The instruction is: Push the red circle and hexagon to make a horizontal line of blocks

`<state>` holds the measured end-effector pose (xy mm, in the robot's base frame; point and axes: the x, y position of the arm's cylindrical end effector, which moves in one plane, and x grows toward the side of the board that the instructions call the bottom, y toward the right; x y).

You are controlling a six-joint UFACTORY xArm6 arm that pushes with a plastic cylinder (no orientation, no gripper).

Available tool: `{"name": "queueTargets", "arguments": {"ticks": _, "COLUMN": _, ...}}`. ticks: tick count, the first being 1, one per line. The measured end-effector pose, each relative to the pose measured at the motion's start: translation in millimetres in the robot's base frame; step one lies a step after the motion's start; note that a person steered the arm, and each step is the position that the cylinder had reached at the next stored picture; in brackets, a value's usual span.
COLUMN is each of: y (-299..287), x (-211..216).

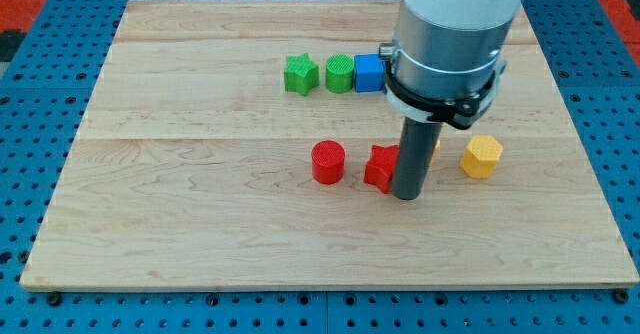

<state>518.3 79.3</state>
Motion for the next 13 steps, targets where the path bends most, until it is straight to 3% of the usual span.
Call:
{"name": "queueTargets", "arguments": {"ticks": 2, "y": -25.0, "x": -19.4}}
{"name": "queueTargets", "arguments": {"ticks": 3, "y": -51.1, "x": -4.1}}
{"name": "queueTargets", "arguments": {"ticks": 5, "y": -128.0, "x": -26.6}}
{"name": "queueTargets", "arguments": {"ticks": 6, "y": -131.4, "x": -8.3}}
{"name": "queueTargets", "arguments": {"ticks": 7, "y": -73.0, "x": 9.3}}
{"name": "queueTargets", "arguments": {"ticks": 8, "y": 40.4, "x": 9.3}}
{"name": "queueTargets", "arguments": {"ticks": 9, "y": 114.1, "x": -3.1}}
{"name": "queueTargets", "arguments": {"ticks": 10, "y": 81.8, "x": -23.2}}
{"name": "queueTargets", "arguments": {"ticks": 11, "y": 86.4, "x": 1.0}}
{"name": "queueTargets", "arguments": {"ticks": 13, "y": 172.9, "x": -10.7}}
